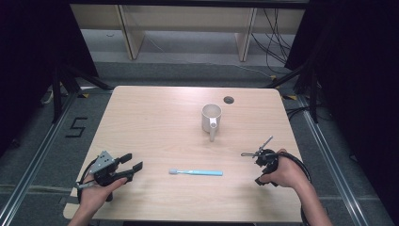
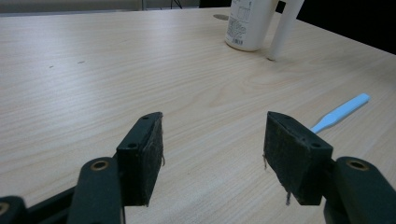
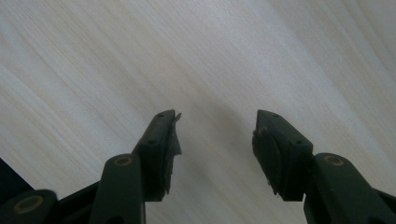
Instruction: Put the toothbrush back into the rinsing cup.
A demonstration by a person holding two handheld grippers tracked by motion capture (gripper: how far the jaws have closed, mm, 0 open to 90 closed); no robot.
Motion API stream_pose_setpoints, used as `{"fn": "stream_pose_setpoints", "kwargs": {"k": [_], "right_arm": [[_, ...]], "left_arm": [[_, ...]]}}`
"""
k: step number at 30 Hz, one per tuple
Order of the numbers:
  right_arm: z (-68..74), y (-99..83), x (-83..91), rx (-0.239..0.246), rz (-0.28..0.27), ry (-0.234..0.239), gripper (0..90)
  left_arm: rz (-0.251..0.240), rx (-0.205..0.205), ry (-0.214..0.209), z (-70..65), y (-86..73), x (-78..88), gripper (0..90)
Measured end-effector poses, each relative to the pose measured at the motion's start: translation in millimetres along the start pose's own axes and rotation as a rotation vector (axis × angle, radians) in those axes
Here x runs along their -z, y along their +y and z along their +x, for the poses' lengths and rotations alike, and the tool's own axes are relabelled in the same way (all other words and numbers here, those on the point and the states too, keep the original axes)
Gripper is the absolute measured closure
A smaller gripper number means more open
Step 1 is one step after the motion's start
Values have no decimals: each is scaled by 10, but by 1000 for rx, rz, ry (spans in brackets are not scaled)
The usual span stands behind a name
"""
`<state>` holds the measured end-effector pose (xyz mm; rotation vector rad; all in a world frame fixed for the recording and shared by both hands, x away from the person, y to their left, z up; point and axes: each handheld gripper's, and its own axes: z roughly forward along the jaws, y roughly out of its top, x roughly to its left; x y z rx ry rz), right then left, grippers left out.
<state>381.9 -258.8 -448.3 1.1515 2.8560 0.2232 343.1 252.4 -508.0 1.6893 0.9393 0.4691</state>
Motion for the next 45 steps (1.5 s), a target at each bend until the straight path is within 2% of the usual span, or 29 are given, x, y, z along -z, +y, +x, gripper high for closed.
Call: {"fn": "stream_pose_setpoints", "kwargs": {"k": [3, 4, 7, 8, 9, 10, 12, 13, 15, 16, 17, 21, 22, 23, 25, 29, 30, 34, 36, 37, 38, 39, 40, 42, 45], "right_arm": [[-1, 24, -3, 28, 6, 1, 493], [18, 32, -6, 12, 6, -4, 493], [15, 54, -6, 43, 10, 2, 492], [37, 61, -7, 17, 13, 0, 493], [20, 71, -13, 50, 7, -7, 493], [40, 73, -9, 19, 18, -4, 493], [7, 81, -27, 63, 10, -2, 493], [60, 92, -11, 23, 21, -2, 492], [58, 113, -14, 57, 21, -5, 488], [76, 111, -14, 34, 25, -3, 484], [42, 111, -27, 76, 12, -2, 483], [105, 159, -9, 57, 12, 12, 480], [94, 173, -14, 87, 8, 8, 480], [109, 178, -8, 71, 18, 0, 480], [118, 199, -7, 77, 17, 2, 480], [104, 221, -12, 123, 13, -4, 479], [121, 223, -5, 98, 24, -15, 479], [90, 242, -22, 165, 7, -10, 479], [128, 251, -15, 127, 18, -16, 479], [105, 259, -24, 166, 9, -8, 479], [112, 266, -24, 170, 11, -8, 479], [143, 269, -20, 138, 18, -14, 479], [126, 282, -20, 167, 16, -13, 479], [138, 289, -17, 158, 13, -13, 479], [143, 315, -18, 185, 17, -15, 479]], "left_arm": [[0, 0, 0, 0, 1, 0, 371], [-1, -1, 0, 1, 2, 0, 371], [-2, -2, 0, 2, 4, -2, 371], [-2, -2, -1, 2, 5, -2, 371], [-1, -2, 0, 1, 5, -2, 371], [-1, -2, 0, 1, 5, -2, 371], [-1, -2, 0, 0, 5, -1, 371], [-1, -1, 1, -2, 5, 0, 371], [-1, -2, -1, -3, 5, -2, 371], [0, -3, 0, -3, 5, -3, 371], [2, -3, 1, -5, 6, -3, 371], [10, -8, 6, -9, 9, 1, 371], [8, -6, 3, -10, 8, 0, 371], [0, -4, -4, -9, 6, -6, 371], [-1, -4, -2, -8, 7, -4, 371], [1, -4, -2, -7, 5, -6, 371], [11, -9, 6, -9, 9, 2, 371], [7, -6, 2, -8, 8, -2, 371], [1, -4, -3, -6, 6, -6, 371], [1, -4, -3, -7, 6, -5, 371], [2, -5, -3, -7, 6, -5, 371], [2, -5, -3, -7, 6, -5, 371], [2, -4, -3, -6, 6, -6, 371], [2, -4, -3, -6, 5, -6, 371], [11, -7, 5, -7, 6, 2, 371]]}}
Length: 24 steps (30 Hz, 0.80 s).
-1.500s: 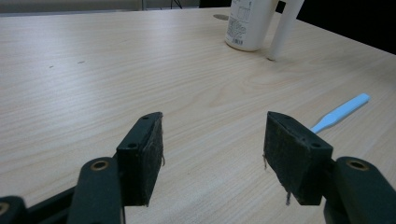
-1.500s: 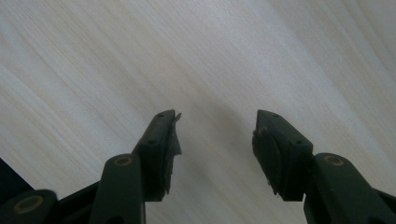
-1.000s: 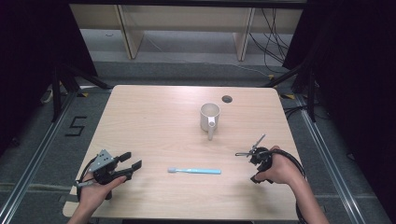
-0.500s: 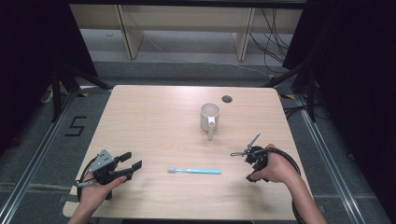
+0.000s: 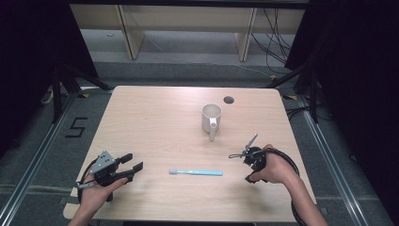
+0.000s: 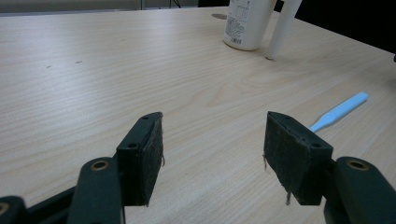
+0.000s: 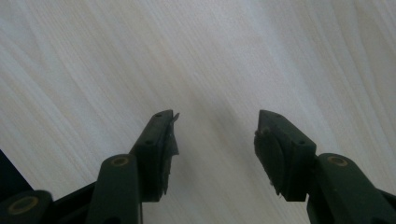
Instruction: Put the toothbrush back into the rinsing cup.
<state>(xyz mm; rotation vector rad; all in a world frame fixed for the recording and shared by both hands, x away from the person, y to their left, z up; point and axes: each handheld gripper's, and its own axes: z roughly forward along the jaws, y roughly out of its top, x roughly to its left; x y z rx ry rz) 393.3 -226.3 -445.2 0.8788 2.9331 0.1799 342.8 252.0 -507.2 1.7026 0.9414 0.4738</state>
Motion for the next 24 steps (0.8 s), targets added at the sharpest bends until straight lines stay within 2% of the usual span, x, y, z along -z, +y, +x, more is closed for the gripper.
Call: {"fn": "stream_pose_setpoints", "kwargs": {"k": [1, 2, 3, 6, 7, 8, 9, 10, 11, 12, 14, 15, 17, 18, 19, 20, 21, 23, 24], "right_arm": [[36, 5, -6, -44, -14, 18, 479], [20, 16, -1, -11, -12, 15, 480], [31, 21, 5, -24, -6, 8, 480], [37, 50, -2, -5, -13, 10, 482], [63, 62, 19, -25, -1, 19, 482], [61, 67, 8, -23, -3, 7, 482], [60, 76, 9, -7, -10, 21, 482], [81, 85, 20, -29, 10, 26, 482], [70, 96, 14, -9, 13, 27, 482], [89, 94, 10, -25, 2, 30, 483], [78, 110, 7, 1, 12, 23, 482], [96, 108, 0, -16, 6, 31, 482], [80, 131, -8, 21, 8, 32, 482], [103, 134, 3, -9, 20, 25, 483], [82, 141, -12, 30, -5, 30, 483], [95, 149, -10, 15, -3, 21, 482], [88, 163, -7, 32, 5, 30, 483], [118, 176, -9, 0, 9, 33, 482], [103, 188, -18, 28, 0, 32, 483]], "left_arm": [[0, 0, 0, 1, -1, 0, 371], [-1, 0, 0, 0, -1, 0, 371], [-1, -1, 0, 0, -1, 0, 371], [-1, -1, -1, -2, -2, -1, 371], [0, 0, -1, -3, -3, -1, 371], [0, 0, -1, -3, -4, -1, 371], [0, -1, -1, -3, -4, 0, 371], [0, -1, -1, -3, -4, 1, 371], [0, 0, -1, -2, -5, 2, 371], [0, -1, 1, 0, -5, 3, 371], [0, -2, 0, 1, -11, 1, 371], [0, -1, 0, -1, -12, 0, 371], [0, -1, 0, -4, -10, -2, 371], [0, -1, 0, -5, -9, -3, 371], [1, -4, 0, -6, -7, -3, 371], [1, -4, -1, -7, -6, -5, 371], [-3, 1, -6, -10, -10, -10, 370], [1, 1, -3, -14, -11, -8, 371], [5, 1, -2, -15, -12, -6, 370]]}}
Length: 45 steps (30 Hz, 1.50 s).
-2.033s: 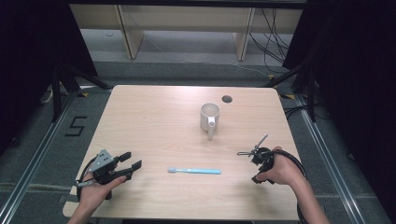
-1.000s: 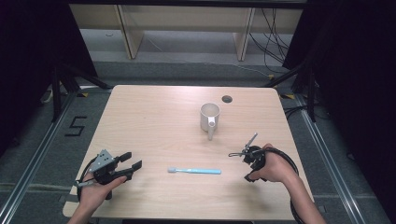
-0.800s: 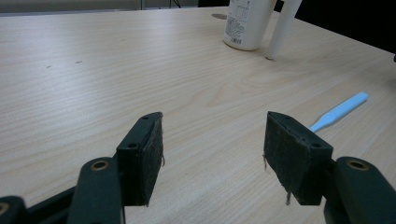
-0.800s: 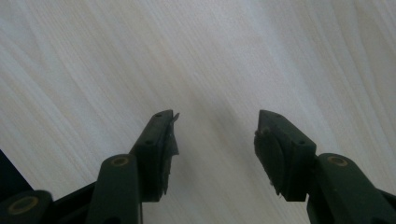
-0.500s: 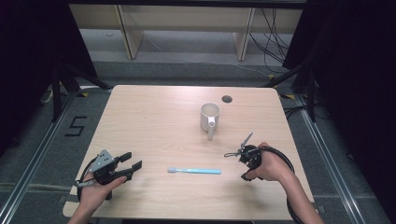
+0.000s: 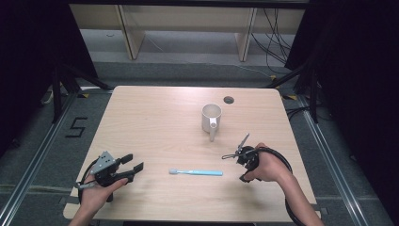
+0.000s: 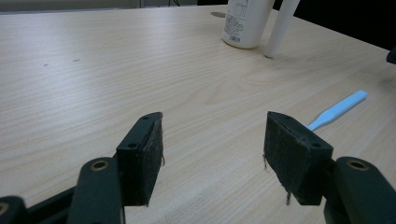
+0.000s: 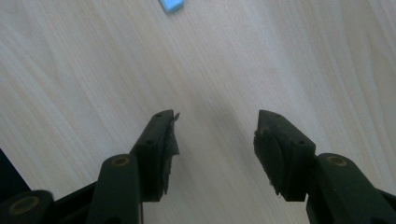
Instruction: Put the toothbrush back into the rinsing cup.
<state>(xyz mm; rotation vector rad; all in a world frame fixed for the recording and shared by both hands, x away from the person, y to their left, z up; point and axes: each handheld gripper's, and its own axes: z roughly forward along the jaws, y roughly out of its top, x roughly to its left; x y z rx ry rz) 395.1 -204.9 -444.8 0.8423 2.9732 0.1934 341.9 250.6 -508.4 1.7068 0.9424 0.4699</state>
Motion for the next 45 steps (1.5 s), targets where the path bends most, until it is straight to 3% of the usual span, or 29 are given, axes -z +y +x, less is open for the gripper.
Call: {"fn": "stream_pose_setpoints", "kwargs": {"k": [1, 2, 5, 7, 10, 11, 14, 24, 25, 28, 30, 37, 39, 41, 42, 44, 45], "right_arm": [[-1, 6, -2, 8, -1, -3, 483], [19, 22, 1, -18, 15, -4, 483], [9, 45, -6, 18, 8, 2, 483], [34, 60, -7, -14, 9, -14, 483], [22, 89, -23, 33, -3, -3, 483], [34, 96, -35, 12, 2, -9, 483], [54, 119, -26, 10, 11, -1, 484], [62, 210, -47, 45, -2, -12, 486], [86, 227, -35, 26, 4, -10, 487], [76, 254, -47, 56, -6, -17, 487], [101, 279, -29, 37, 3, -14, 487], [128, 361, -37, 62, -6, -16, 488], [118, 384, -47, 89, -5, -17, 488], [146, 405, -37, 70, 1, -10, 488], [121, 411, -52, 109, -7, -22, 488], [161, 432, -38, 75, -1, -11, 489], [134, 439, -47, 114, 2, -29, 489]], "left_arm": [[1, -1, 0, 0, -2, -1, 370], [-9, 4, -10, 4, -7, -11, 370], [1, 0, 0, 0, -1, 0, 370], [1, 0, -1, 1, -1, -1, 370], [-9, 4, -10, 4, -8, -10, 370], [-9, 3, -10, 5, -9, -11, 370], [-7, 4, -11, 1, -11, -13, 370], [4, 0, -1, -2, -8, -5, 370], [3, -1, -3, -1, -8, -5, 370], [5, 0, -2, -4, -8, -7, 370], [5, -1, -4, -4, -9, -9, 370], [6, -2, -1, -2, -8, -4, 370], [-6, 1, -12, 0, -11, -14, 370], [-5, 1, -12, 0, -9, -14, 370], [-6, 1, -11, -1, -9, -15, 370], [5, -1, -2, -5, -6, -7, 370], [5, -1, -3, -6, -6, -8, 370]]}}
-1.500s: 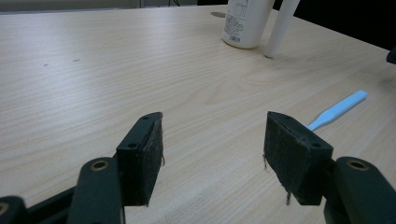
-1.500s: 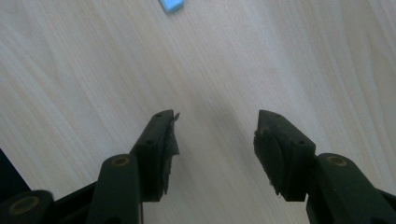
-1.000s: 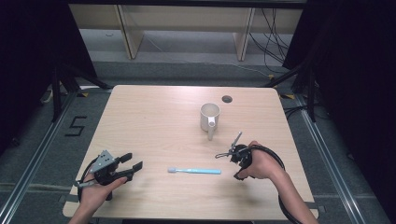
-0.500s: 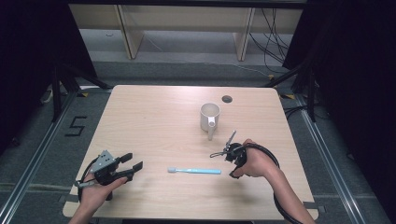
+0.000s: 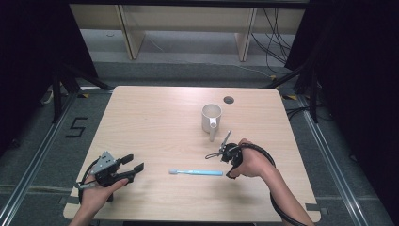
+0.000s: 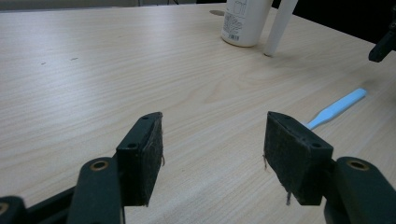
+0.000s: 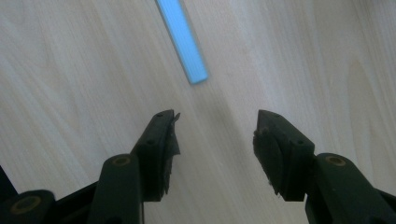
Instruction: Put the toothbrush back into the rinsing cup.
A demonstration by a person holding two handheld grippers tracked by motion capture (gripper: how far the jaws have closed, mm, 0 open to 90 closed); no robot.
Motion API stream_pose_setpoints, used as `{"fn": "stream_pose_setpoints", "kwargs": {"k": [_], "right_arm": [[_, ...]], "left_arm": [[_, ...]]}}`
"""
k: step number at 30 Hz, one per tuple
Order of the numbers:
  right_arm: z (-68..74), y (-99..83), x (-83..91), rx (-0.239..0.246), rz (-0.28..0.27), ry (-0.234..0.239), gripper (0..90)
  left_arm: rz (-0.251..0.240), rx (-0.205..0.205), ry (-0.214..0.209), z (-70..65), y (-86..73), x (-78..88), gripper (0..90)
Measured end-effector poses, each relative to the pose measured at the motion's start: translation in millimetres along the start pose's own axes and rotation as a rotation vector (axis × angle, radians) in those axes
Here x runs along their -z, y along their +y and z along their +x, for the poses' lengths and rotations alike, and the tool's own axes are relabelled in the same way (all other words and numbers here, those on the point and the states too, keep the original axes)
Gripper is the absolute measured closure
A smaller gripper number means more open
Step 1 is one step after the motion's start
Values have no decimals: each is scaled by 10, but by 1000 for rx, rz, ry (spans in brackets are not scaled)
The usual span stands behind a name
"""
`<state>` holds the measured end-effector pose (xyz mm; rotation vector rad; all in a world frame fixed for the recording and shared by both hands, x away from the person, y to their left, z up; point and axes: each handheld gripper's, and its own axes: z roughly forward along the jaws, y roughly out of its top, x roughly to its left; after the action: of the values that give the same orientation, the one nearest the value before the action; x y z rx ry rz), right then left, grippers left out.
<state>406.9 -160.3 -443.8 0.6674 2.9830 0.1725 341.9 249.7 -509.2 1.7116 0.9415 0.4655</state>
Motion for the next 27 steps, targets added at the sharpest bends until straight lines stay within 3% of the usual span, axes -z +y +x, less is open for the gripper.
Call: {"fn": "stream_pose_setpoints", "kwargs": {"k": [6, 7, 13, 14, 17, 18, 19, 20, 21, 22, 23, 27], "right_arm": [[42, 81, -4, -1, -2, 21, 489], [30, 89, -13, 23, 0, 0, 489], [67, 175, -30, 34, 5, 10, 489], [52, 180, -41, 62, -3, 9, 489], [70, 226, -56, 74, -1, 9, 490], [90, 239, -61, 53, 2, 14, 490], [96, 260, -63, 62, 7, 14, 490], [70, 270, -80, 100, -3, 14, 491], [97, 289, -80, 73, -2, 17, 491], [93, 302, -86, 87, 1, 16, 491], [115, 318, -85, 67, 7, 15, 492], [101, 362, -124, 105, 2, 18, 493]], "left_arm": [[0, 1, 0, 1, -1, 1, 370], [0, 1, 0, 1, -1, 1, 369], [1, 0, 1, 2, -1, 4, 369], [-11, 2, -9, 6, -3, -5, 369], [-11, 2, -10, 5, -3, -6, 369], [-10, 2, -10, 4, -4, -7, 369], [0, 0, 0, 0, -2, 2, 369], [0, 0, -1, 1, -2, 1, 369], [0, 1, 0, 0, -2, 2, 369], [0, 0, 0, 1, -2, 2, 369], [0, 0, 1, 2, -1, 4, 369], [-10, 0, -10, 9, -6, -5, 369]]}}
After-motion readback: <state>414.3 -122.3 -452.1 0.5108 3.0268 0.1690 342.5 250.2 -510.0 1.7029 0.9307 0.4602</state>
